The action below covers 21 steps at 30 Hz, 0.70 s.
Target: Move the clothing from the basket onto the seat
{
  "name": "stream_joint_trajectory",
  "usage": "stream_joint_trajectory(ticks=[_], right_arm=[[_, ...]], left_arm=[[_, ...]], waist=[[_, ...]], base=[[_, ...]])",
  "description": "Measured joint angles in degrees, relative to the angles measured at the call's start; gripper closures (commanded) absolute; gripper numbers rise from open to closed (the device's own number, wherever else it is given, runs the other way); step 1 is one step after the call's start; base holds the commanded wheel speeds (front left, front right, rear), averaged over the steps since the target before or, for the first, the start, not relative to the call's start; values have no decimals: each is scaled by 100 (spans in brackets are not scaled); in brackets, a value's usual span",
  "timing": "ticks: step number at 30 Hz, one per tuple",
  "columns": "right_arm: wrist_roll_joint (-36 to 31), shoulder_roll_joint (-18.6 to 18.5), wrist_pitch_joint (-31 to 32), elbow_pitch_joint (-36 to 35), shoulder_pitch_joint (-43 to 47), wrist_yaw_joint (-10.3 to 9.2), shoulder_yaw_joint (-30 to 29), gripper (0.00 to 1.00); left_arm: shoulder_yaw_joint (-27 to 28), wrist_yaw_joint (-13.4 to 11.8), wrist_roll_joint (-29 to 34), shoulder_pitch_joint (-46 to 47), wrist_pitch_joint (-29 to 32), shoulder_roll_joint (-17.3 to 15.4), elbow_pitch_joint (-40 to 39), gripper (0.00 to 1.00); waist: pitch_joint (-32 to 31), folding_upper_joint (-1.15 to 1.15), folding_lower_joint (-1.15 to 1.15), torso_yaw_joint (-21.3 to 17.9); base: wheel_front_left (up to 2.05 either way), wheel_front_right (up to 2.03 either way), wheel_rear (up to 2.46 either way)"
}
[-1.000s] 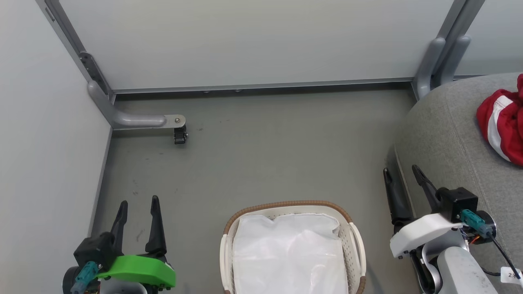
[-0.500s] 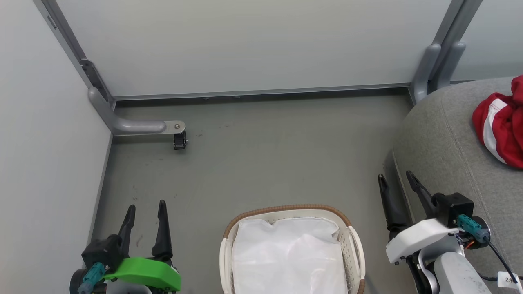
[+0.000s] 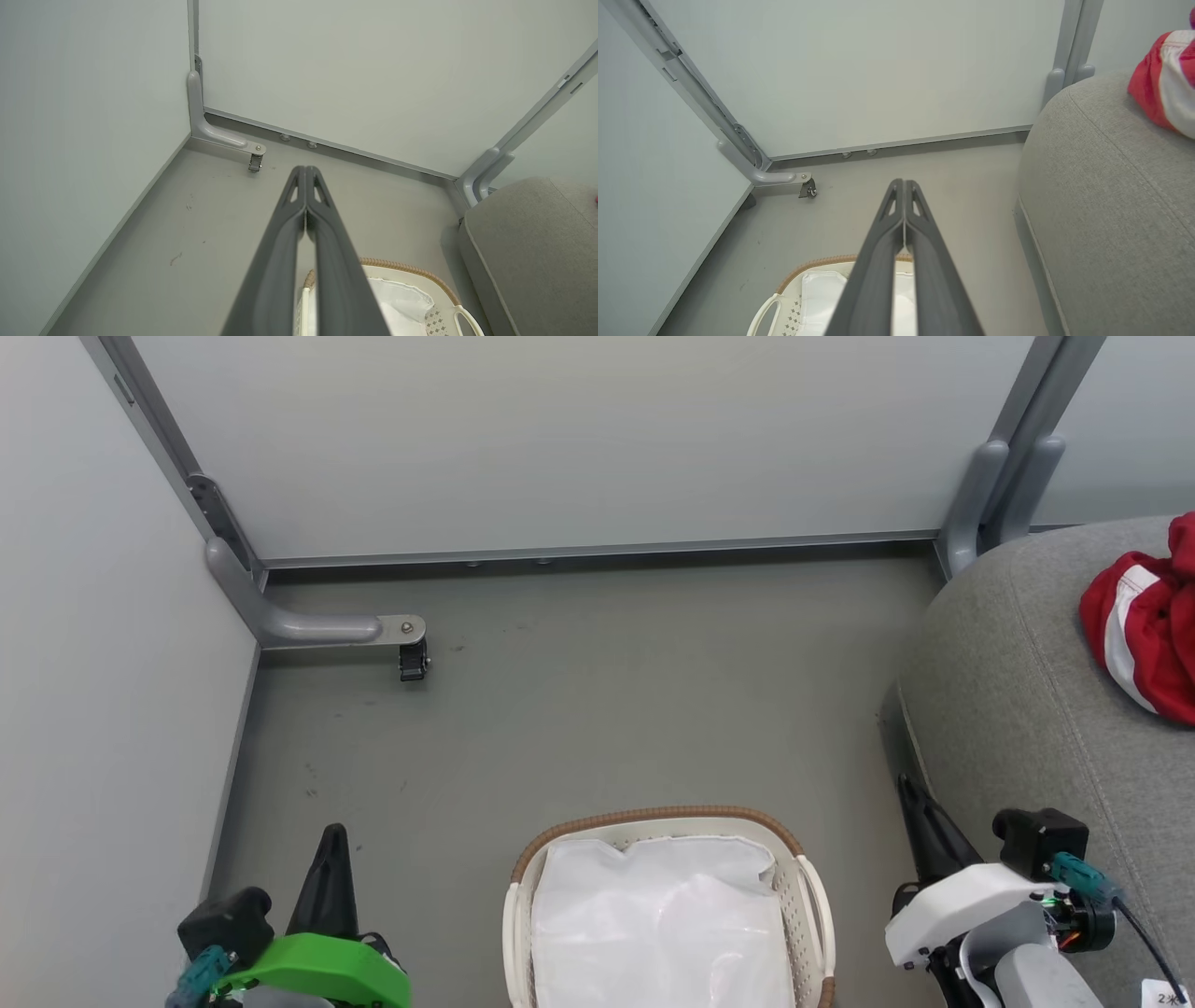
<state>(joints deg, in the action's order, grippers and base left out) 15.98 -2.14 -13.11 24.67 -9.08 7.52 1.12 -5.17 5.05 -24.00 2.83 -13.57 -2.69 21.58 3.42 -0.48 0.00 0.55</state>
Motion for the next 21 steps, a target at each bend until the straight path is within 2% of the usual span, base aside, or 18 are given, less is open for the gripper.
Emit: stream_joint_trajectory(ticks=[21], right_arm=[[2057,-5,513,-290,50,0,-191,100]], left_arm=[[320,49,-1845,11,545,1,-193,100]], waist=[[-56,0,0,-10]], base=[[0,0,0]])
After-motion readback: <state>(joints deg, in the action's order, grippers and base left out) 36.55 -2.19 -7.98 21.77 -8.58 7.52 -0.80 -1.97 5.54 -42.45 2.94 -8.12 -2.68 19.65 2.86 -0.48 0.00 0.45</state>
